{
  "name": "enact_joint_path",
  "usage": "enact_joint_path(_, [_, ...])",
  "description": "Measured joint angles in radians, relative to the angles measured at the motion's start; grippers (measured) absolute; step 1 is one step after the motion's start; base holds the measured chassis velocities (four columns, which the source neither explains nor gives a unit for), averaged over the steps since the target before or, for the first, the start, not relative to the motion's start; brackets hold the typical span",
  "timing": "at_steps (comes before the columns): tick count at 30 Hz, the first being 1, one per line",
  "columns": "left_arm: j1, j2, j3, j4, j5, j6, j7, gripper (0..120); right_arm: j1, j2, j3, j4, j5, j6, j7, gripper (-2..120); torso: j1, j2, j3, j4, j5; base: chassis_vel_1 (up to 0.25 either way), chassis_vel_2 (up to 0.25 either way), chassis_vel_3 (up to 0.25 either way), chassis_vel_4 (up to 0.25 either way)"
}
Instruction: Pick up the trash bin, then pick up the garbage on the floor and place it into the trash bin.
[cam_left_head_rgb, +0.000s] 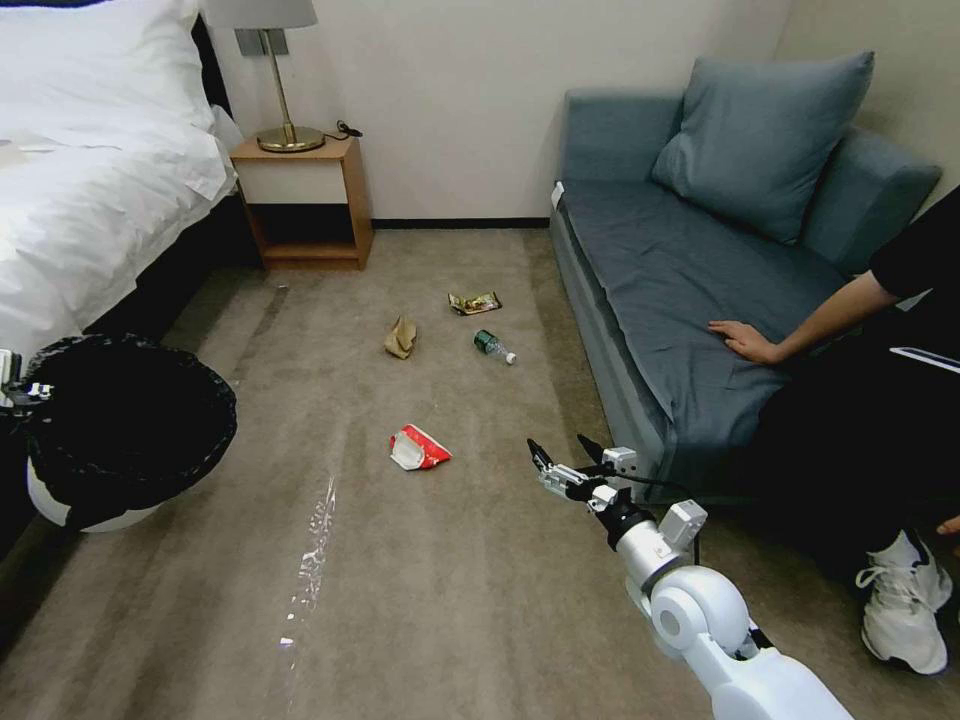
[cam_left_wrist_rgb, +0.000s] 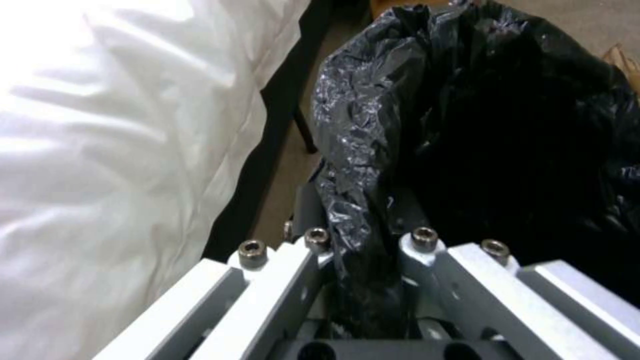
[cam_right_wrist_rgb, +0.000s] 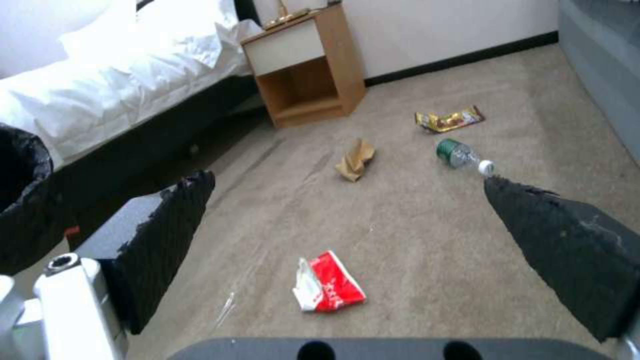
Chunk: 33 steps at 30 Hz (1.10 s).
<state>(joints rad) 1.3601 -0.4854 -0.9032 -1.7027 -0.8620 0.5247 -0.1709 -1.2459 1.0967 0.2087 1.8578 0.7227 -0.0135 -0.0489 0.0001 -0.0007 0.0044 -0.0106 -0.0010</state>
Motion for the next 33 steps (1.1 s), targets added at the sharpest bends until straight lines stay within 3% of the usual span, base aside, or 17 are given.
enact_joint_path(33, [0.010, 0.006, -0.009, 0.005, -0.002, 0.001, 0.008, 4, 0.011, 0.002, -0.016, -0.020, -0.004, 0.003, -0.007, 100, 0.000, 0.000, 0.000, 0.0002, -0.0001, -0.088, 0.087, 0.091, -0.087])
